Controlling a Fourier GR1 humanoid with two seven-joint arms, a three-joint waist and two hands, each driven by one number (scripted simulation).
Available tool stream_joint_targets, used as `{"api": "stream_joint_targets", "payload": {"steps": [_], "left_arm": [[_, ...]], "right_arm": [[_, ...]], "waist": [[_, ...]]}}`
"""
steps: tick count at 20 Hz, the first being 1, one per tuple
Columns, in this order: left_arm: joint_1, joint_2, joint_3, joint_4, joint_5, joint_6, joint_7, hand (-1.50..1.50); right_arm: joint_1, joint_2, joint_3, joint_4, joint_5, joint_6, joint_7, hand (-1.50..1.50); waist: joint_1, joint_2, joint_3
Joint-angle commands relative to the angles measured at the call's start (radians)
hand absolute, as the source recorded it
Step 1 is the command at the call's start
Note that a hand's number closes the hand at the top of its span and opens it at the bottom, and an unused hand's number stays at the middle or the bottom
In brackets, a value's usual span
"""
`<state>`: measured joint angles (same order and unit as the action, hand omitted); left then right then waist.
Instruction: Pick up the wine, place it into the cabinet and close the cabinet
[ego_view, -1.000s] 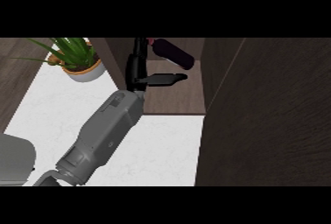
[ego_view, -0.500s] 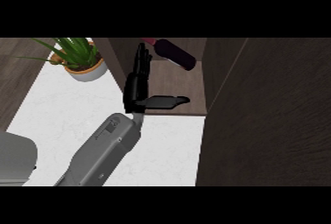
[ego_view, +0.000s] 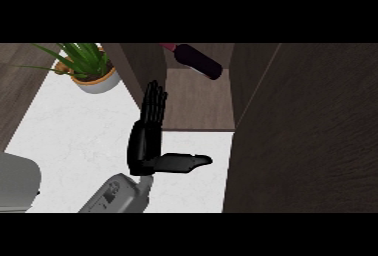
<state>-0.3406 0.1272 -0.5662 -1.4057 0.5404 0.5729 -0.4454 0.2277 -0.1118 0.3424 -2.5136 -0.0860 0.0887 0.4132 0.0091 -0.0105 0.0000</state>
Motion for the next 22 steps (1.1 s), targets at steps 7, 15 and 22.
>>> {"api": "stream_joint_targets", "payload": {"steps": [7,15,22], "left_arm": [[0.269,0.115,-0.066,-0.315,-0.057,0.036,0.009,-1.50],[0.438,0.232,-0.041,-0.468,-0.048,0.002,-0.015,-1.50],[0.576,0.342,0.036,-0.561,0.004,-0.084,-0.051,-1.50]], "right_arm": [[0.066,-0.143,0.091,-0.155,-0.007,0.137,0.070,1.50],[0.095,-0.158,0.322,-0.199,-0.058,0.193,0.126,1.50],[-0.095,-0.038,0.478,-0.097,0.090,0.123,0.200,1.50]], "waist": [[-0.007,0.003,0.000],[-0.006,0.002,-0.001],[0.007,0.000,-0.004]]}}
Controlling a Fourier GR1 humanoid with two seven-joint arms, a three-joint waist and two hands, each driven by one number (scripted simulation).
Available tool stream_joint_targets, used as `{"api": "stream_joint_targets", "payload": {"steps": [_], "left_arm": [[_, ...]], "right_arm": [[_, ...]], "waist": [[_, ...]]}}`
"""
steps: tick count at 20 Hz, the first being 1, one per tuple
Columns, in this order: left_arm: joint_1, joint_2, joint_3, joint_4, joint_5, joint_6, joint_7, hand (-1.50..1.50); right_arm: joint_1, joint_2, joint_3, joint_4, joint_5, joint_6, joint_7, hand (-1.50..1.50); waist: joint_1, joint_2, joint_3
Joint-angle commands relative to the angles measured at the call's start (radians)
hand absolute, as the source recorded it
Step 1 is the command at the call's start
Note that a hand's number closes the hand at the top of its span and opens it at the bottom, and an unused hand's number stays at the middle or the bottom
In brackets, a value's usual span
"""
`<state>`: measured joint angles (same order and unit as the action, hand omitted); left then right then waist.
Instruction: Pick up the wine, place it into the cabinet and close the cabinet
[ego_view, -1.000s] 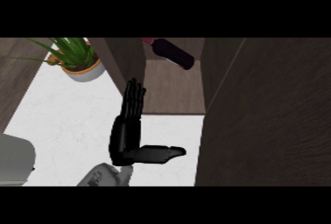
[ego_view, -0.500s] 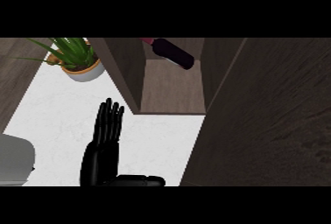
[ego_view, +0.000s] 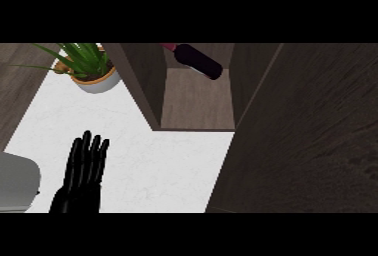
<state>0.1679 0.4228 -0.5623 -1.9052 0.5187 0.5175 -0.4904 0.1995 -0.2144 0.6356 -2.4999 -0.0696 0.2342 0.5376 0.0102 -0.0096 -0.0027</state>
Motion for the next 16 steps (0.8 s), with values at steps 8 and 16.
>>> {"api": "stream_joint_targets", "payload": {"steps": [8,16], "left_arm": [[0.182,0.145,0.191,-0.102,0.141,-0.179,-0.061,-1.50],[0.281,0.235,0.330,-0.109,0.246,-0.338,-0.079,-1.50]], "right_arm": [[-0.191,0.208,0.282,0.014,0.065,-0.127,0.208,1.50],[-0.490,0.212,0.267,0.165,0.053,-0.397,0.184,1.50]], "waist": [[0.019,-0.002,-0.003],[0.048,0.003,-0.004]]}}
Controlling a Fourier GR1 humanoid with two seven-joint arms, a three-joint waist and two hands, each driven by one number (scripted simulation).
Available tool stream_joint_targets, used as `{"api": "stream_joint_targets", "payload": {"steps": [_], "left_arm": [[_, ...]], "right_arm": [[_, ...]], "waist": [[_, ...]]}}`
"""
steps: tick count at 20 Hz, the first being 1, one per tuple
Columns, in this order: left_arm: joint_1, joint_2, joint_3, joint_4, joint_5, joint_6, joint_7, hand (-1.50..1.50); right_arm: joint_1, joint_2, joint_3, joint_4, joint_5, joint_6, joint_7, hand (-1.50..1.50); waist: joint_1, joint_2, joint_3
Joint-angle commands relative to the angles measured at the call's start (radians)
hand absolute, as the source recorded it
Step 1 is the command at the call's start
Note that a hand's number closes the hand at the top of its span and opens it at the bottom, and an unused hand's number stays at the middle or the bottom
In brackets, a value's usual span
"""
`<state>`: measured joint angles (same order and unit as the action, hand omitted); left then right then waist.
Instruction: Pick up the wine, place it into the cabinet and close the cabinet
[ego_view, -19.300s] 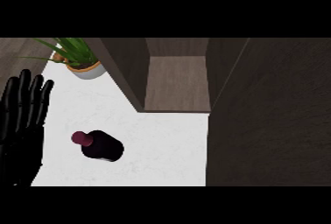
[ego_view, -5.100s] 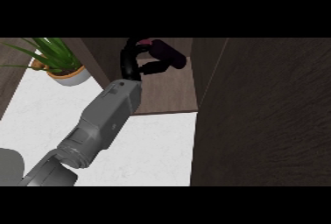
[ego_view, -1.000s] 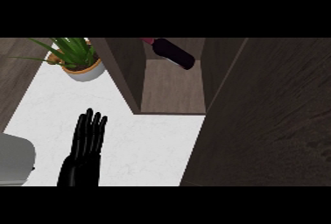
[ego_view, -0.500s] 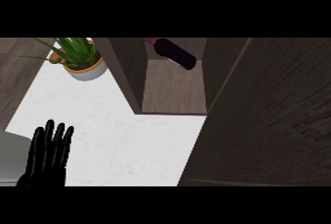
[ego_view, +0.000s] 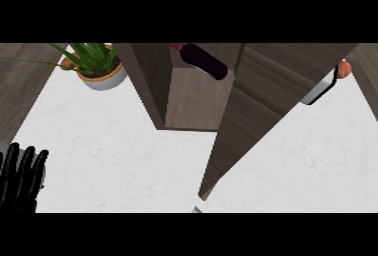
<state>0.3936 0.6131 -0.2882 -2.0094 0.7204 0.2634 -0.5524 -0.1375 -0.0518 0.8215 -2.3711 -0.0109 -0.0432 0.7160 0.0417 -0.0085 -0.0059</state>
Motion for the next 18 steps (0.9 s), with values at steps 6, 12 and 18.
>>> {"api": "stream_joint_targets", "payload": {"steps": [6,12,18], "left_arm": [[0.048,0.093,0.161,-0.029,0.125,-0.138,0.022,-1.50],[0.019,0.123,0.229,0.050,0.169,-0.235,0.020,-1.50],[0.068,0.154,0.294,0.043,0.223,-0.316,0.033,-1.50]], "right_arm": [[-0.387,0.047,0.058,0.196,-0.057,-0.294,-0.017,1.50],[-0.682,0.050,-0.065,0.444,-0.222,-0.405,-0.046,1.50],[-0.974,0.051,-0.173,0.755,-0.370,-0.421,-0.126,1.50]], "waist": [[0.021,0.006,0.001],[0.027,0.014,0.001],[0.061,0.015,0.001]]}}
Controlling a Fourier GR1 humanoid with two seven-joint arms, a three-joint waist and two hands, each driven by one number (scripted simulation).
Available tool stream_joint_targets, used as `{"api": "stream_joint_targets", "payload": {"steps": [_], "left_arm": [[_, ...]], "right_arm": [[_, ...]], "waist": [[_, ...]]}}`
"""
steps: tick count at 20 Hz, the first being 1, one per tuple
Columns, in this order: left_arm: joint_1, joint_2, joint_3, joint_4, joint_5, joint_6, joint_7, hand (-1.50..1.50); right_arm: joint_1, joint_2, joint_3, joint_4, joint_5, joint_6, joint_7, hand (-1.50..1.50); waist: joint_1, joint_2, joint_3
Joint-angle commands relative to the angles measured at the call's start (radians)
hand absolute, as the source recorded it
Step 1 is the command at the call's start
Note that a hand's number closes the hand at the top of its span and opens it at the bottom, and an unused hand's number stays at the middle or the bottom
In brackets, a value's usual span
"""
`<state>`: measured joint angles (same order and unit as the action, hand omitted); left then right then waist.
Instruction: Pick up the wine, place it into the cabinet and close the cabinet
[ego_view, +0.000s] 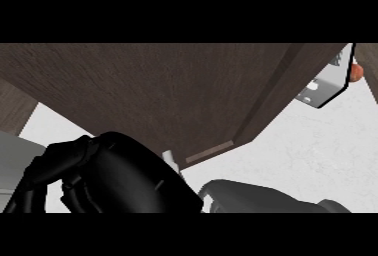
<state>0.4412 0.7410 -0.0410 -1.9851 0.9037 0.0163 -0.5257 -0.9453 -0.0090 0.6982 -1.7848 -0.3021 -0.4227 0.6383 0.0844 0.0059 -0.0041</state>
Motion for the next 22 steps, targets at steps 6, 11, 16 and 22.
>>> {"api": "stream_joint_targets", "payload": {"steps": [6,11,16,22], "left_arm": [[-0.002,0.034,0.094,0.043,0.083,-0.092,0.047,-1.50],[-0.025,0.050,0.128,0.029,0.093,-0.080,0.060,-1.50],[-0.008,0.041,0.171,0.012,0.107,-0.070,0.081,-1.50],[0.016,0.050,0.229,0.021,0.140,-0.096,0.105,-1.50]], "right_arm": [[-0.322,0.009,-0.151,0.441,-0.318,0.118,-0.153,1.50],[-0.344,0.009,-0.146,0.520,-0.560,0.385,-0.029,1.50],[-0.380,0.009,-0.170,0.788,-0.609,0.428,-0.207,1.50],[-0.393,-0.053,-0.280,0.969,-0.444,0.462,-0.385,1.50]], "waist": [[0.002,0.009,0.001],[0.009,0.014,0.002],[-0.006,0.007,0.002],[-0.035,0.005,0.004]]}}
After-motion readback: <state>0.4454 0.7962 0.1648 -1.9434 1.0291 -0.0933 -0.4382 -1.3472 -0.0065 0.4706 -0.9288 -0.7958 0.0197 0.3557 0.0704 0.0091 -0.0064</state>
